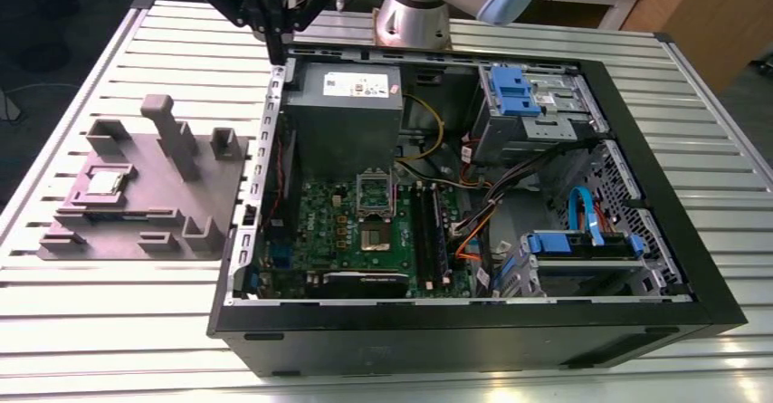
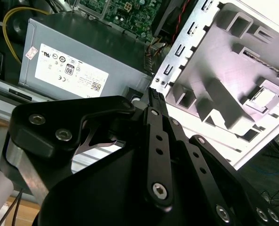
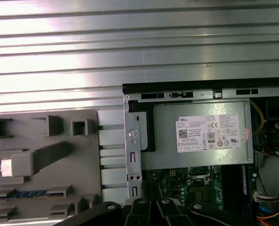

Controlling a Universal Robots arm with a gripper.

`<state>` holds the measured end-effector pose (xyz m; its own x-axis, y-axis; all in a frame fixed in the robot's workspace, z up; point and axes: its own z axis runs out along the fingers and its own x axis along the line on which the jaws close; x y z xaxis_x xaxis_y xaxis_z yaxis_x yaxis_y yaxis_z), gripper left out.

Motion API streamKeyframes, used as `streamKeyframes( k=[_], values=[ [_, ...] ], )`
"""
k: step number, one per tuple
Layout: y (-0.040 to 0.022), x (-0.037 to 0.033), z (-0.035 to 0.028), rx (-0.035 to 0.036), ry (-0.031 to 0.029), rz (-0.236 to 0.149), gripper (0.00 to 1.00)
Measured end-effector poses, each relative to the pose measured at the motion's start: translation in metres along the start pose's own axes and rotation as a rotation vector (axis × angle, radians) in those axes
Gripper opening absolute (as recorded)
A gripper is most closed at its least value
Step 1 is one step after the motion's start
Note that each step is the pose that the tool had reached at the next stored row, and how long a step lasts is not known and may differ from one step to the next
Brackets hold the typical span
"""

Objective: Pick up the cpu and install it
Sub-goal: 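Reach for the cpu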

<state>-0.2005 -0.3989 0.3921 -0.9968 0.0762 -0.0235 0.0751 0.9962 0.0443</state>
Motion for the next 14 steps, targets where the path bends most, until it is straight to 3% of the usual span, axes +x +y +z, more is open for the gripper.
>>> streamKeyframes(
  k=[14],
  values=[
    [-0.0003,0.0039,0.0001,0.0,0.0004,0.0,0.1]
  ],
)
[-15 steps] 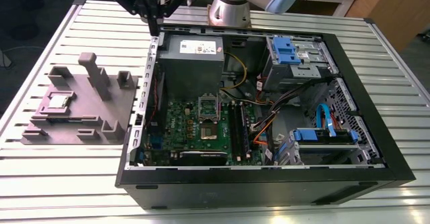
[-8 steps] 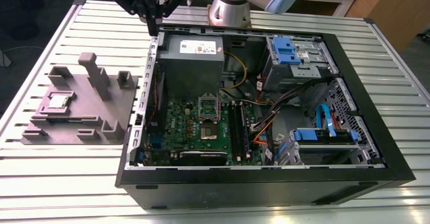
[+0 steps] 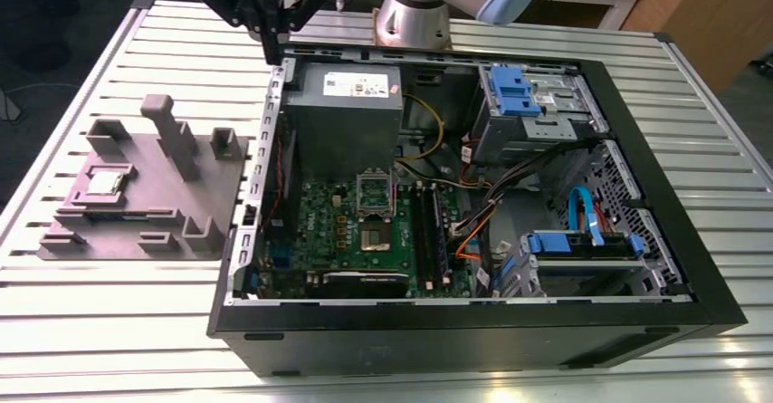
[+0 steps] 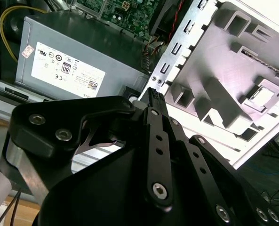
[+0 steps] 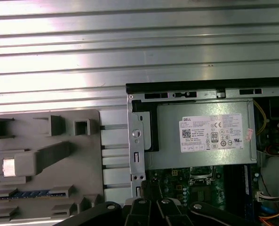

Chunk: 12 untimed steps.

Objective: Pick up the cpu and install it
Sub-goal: 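Reach for the cpu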

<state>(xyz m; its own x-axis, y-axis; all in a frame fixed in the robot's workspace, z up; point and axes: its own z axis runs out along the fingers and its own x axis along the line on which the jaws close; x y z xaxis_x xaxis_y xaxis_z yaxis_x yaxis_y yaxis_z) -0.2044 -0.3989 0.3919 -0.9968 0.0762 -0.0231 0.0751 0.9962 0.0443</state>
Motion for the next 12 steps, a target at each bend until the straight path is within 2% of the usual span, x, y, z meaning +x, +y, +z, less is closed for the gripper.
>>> streamKeyframes(
  k=[12],
  values=[
    [-0.0003,0.0039,0.0,0.0001,0.0003,0.0,0.1]
  ],
)
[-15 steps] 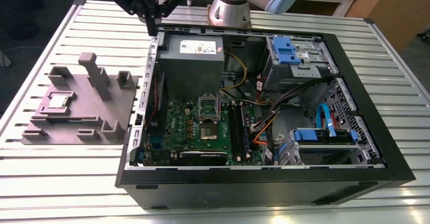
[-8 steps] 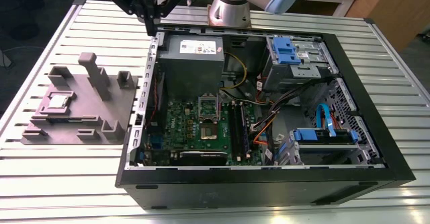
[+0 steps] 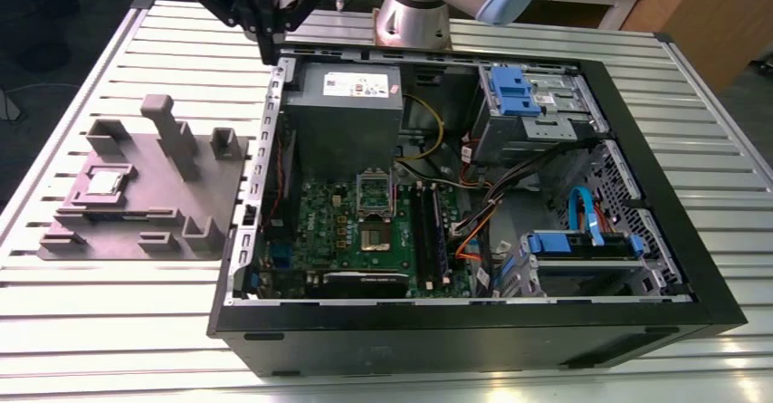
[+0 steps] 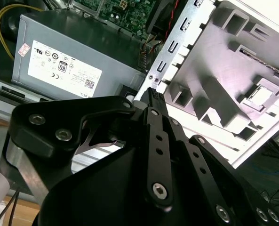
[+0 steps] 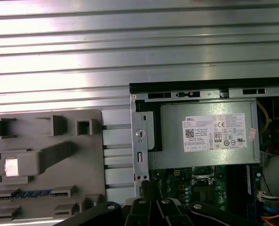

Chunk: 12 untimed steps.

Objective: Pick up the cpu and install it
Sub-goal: 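Reach for the cpu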

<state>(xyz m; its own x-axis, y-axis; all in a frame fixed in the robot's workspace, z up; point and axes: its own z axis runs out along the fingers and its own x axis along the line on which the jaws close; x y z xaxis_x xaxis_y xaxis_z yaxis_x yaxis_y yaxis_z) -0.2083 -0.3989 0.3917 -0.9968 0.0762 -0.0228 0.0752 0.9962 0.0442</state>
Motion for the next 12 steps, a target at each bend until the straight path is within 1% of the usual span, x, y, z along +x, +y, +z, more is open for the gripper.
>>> streamKeyframes(
  k=[12],
  values=[
    [-0.0003,0.0044,-0.0001,-0.0001,0.0,0.0,0.1]
  ],
)
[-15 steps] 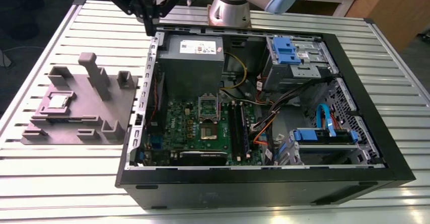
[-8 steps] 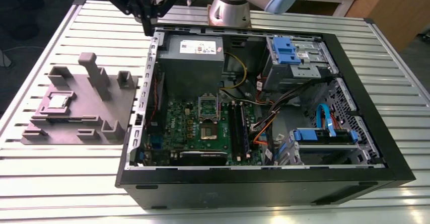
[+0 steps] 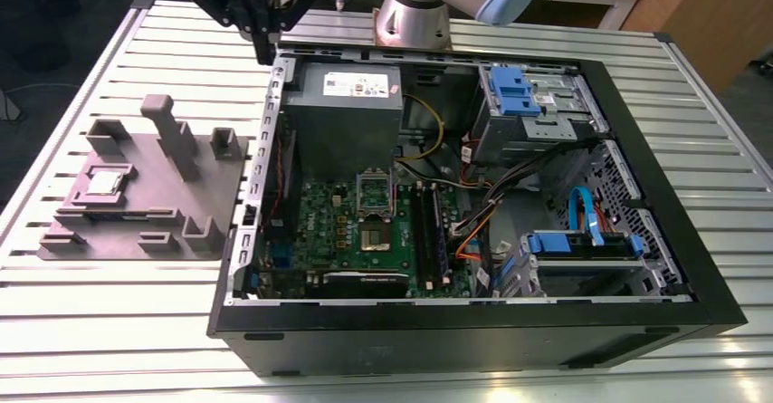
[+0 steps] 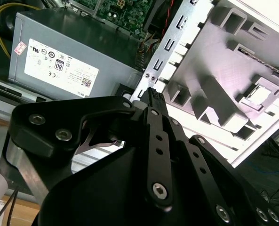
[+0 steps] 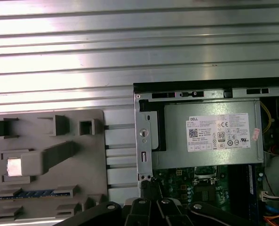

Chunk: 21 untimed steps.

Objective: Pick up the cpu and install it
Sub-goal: 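Reach for the cpu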

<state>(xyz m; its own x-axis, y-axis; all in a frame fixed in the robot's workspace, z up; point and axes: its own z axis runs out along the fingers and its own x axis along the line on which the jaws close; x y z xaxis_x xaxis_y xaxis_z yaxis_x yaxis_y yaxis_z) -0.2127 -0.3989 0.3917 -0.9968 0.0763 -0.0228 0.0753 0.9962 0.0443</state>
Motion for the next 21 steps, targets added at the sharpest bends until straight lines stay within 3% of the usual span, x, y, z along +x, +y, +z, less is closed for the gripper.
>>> streamKeyframes(
  k=[21],
  values=[
    [-0.0005,0.0067,-0.0002,0.0001,0.0,0.0,0.1]
  ],
)
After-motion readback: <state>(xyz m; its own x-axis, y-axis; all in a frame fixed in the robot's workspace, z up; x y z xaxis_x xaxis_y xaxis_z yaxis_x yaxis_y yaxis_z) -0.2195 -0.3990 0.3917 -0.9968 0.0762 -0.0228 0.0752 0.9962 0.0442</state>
